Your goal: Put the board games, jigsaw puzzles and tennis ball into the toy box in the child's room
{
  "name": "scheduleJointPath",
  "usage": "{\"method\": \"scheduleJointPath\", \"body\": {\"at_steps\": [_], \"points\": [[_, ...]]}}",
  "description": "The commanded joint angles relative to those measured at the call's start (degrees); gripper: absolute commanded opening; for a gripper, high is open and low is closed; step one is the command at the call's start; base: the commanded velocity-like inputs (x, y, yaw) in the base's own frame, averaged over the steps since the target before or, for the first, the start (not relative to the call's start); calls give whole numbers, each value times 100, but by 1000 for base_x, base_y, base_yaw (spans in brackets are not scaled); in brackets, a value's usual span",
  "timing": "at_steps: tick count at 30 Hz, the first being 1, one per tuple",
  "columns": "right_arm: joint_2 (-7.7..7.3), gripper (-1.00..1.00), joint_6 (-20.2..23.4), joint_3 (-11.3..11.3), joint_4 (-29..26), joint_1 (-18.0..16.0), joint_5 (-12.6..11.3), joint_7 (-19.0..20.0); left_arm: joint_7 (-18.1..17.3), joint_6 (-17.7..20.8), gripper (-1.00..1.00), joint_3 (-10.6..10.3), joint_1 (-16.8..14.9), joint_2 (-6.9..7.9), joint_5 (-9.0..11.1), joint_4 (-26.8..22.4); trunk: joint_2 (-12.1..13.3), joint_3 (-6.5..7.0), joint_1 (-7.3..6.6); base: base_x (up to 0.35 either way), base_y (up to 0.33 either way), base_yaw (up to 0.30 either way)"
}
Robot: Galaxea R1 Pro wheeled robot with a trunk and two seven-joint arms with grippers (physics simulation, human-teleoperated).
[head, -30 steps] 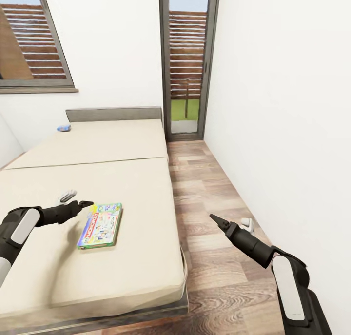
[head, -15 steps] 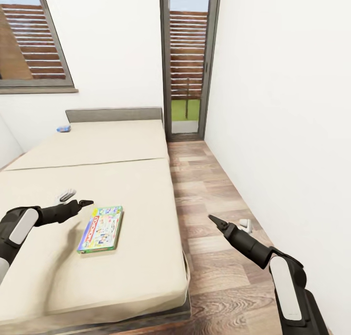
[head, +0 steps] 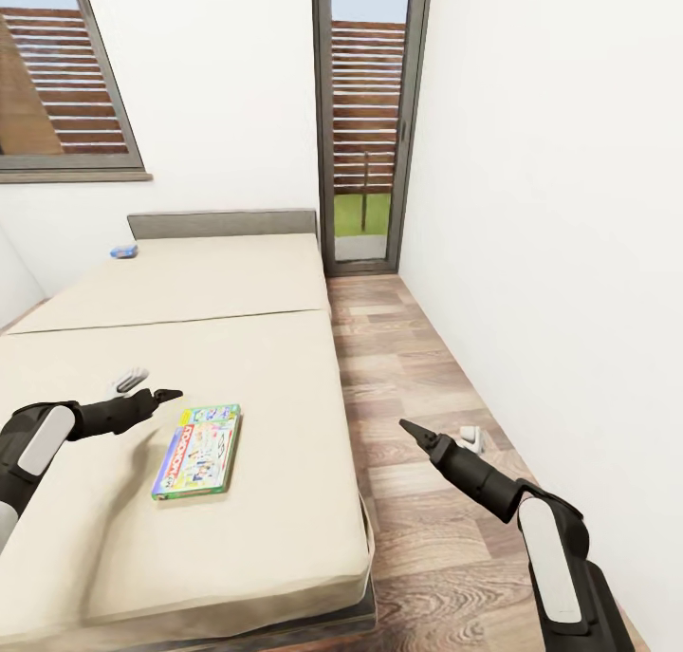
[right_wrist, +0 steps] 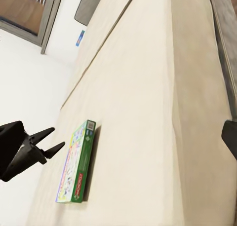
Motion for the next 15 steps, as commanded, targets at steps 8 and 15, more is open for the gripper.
{"method": "scheduleJointPath", "body": {"at_steps": [8,15], "points": [[7,100,28,122,77,-8,22,25,-21,123,100,9,2,-7,8,0,-2,-5,-1,1,1,0],[8,100,27,149,144,-13,32,25,-20,485,100,11,0,-16,40,0,-2,-5,-1,0,0,0]]}}
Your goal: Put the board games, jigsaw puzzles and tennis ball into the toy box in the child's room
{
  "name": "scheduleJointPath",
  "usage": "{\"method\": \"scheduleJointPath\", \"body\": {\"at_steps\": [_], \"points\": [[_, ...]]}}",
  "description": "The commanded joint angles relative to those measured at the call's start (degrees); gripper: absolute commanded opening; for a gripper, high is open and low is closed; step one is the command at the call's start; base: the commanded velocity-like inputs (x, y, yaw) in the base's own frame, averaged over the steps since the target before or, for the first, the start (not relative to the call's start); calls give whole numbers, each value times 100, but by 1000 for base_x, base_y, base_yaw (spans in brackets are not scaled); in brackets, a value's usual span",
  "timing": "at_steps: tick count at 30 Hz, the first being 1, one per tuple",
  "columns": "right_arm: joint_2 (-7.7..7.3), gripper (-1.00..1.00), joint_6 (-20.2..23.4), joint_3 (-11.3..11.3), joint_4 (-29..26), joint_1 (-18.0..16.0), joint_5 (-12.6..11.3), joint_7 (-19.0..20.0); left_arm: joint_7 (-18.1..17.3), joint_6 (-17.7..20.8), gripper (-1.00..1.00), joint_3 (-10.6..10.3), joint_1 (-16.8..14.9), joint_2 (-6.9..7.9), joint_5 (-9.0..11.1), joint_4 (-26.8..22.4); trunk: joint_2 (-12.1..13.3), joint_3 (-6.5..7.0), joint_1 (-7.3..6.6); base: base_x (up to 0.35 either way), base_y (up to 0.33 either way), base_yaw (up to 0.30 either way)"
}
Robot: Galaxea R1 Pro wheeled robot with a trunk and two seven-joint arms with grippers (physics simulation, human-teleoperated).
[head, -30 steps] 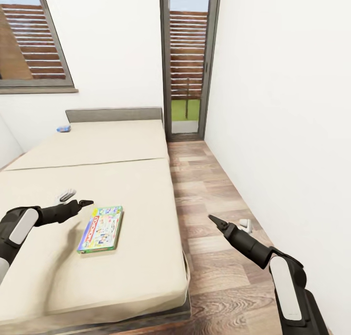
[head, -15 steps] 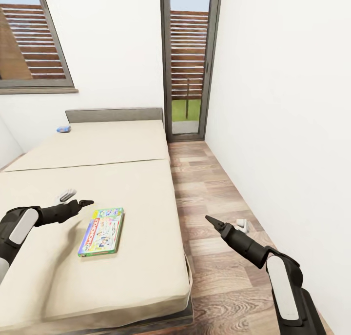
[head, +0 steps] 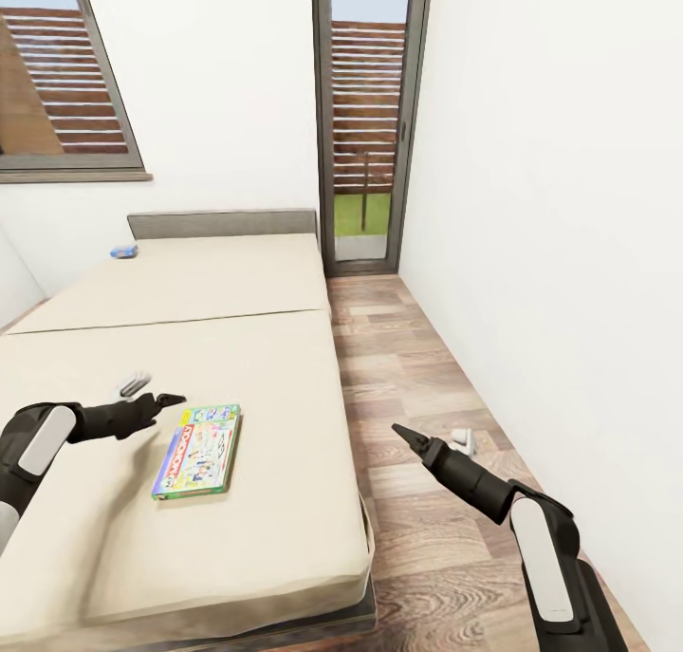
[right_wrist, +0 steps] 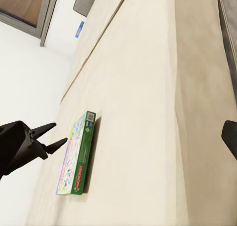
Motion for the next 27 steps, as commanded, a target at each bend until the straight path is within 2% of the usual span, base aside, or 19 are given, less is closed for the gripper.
{"method": "scheduleJointPath", "body": {"at_steps": [1,23,27], "points": [[8,100,39,-16,0,-5,11,28,-30,55,100,14,-4,-2,-22,0,-2,-5,-1,0,0,0],[4,100,42,-6,9,-6,15,28,-42,181,100,19,-1,-13,20,2,-2,-5,-1,0,0,0],[5,100,40,-7,9,-6,13,28,-141,278,100,19,-2,-13,35,1,-2,-5,-1,0,0,0]]}}
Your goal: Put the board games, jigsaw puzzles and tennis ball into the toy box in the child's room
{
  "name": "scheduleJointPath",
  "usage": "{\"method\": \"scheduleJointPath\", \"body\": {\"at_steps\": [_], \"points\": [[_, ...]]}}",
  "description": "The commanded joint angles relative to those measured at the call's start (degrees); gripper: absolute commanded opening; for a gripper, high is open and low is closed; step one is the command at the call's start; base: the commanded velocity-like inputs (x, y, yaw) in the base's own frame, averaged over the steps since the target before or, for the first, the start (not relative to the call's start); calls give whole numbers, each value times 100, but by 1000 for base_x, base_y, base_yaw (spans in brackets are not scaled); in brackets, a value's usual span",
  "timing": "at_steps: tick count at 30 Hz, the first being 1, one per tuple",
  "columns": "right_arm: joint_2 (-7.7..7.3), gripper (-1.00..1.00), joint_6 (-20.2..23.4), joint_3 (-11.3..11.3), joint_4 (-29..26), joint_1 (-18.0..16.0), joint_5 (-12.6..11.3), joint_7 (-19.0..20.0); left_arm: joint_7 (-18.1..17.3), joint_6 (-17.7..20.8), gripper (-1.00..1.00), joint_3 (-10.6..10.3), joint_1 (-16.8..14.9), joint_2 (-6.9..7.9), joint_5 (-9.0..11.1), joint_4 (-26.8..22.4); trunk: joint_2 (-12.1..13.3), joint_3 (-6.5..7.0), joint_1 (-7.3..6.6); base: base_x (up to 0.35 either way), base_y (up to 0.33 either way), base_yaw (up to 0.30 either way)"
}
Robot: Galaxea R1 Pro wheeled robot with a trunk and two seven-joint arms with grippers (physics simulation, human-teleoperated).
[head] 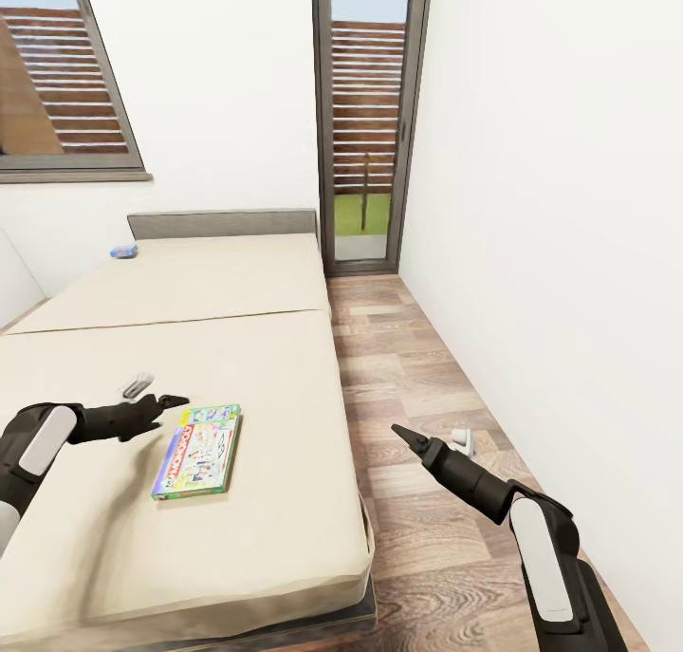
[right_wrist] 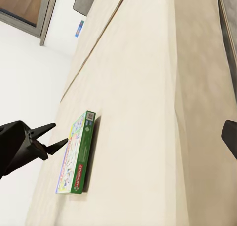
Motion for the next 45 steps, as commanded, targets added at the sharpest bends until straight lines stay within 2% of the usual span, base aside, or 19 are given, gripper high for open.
{"method": "scheduleJointPath", "body": {"at_steps": [1,5,11,28,45], "points": [[7,100,40,-16,-2,-5,11,28,-128,71,100,12,-2,-2,-27,3,-2,-5,-1,0,0,0],[7,100,38,-15,-2,-5,6,28,-370,122,100,8,0,0,-19,7,-2,-5,-1,0,0,0],[7,100,42,-14,-2,-5,3,28,-519,153,100,7,-3,6,-15,29,-2,-5,-1,0,0,0],[7,100,46,-14,-2,-5,2,28,-567,346,100,48,5,15,-10,60,-2,-5,-1,0,0,0],[7,100,46,-12,-2,-5,2,28,-556,368,100,335,22,8,-20,292,-2,-5,-1,0,0,0]]}}
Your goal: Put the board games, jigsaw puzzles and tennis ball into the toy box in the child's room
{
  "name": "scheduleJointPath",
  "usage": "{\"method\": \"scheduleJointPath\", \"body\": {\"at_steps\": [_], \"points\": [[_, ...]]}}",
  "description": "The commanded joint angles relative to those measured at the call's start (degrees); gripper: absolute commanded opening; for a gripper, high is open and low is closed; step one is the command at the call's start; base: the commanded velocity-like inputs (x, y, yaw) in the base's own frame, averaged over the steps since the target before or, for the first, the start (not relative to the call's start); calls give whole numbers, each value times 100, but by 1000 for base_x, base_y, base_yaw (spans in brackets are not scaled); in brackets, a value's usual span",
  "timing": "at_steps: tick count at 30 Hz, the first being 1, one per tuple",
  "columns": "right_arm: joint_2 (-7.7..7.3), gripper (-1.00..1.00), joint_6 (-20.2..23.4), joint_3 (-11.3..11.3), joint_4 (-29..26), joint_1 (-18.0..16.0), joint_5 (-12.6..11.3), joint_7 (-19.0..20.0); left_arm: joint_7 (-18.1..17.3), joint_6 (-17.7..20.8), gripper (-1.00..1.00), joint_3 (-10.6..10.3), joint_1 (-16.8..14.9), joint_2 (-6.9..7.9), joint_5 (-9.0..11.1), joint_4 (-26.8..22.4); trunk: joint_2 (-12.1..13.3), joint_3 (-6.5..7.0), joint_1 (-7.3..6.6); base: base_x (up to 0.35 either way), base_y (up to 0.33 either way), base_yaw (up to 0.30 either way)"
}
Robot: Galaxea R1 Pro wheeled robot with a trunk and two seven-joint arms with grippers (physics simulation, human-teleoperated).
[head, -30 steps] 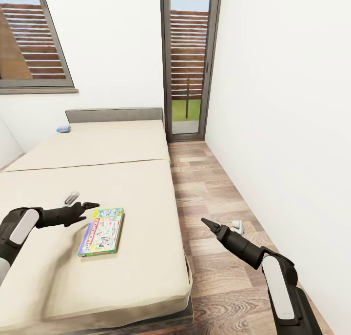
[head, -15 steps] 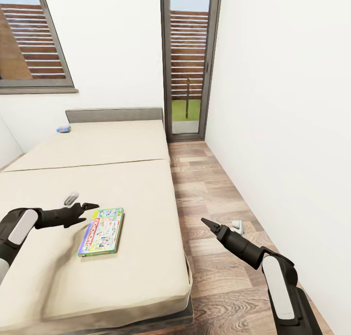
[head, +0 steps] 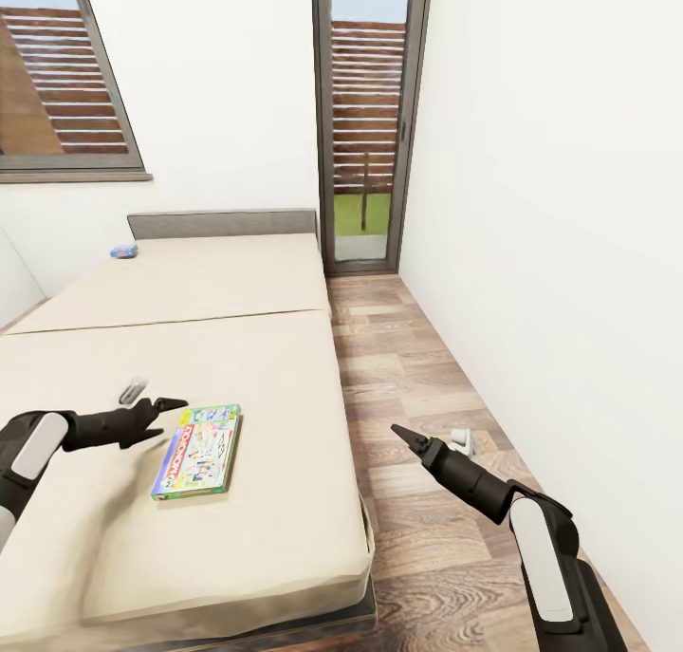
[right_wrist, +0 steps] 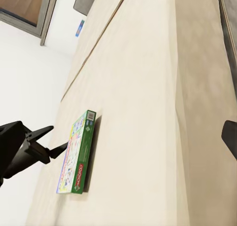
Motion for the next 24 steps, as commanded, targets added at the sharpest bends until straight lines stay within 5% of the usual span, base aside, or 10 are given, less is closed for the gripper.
{"method": "scheduleJointPath", "body": {"at_steps": [1,24], "points": [[6,100,39,-10,-2,-5,12,28,-36,29,100,21,-3,-2,-36,10,-2,-5,-1,0,0,0],[-1,100,39,104,-2,-5,29,28,-1,35,100,39,-2,-25,-49,242,-2,-5,-1,0,0,0]]}}
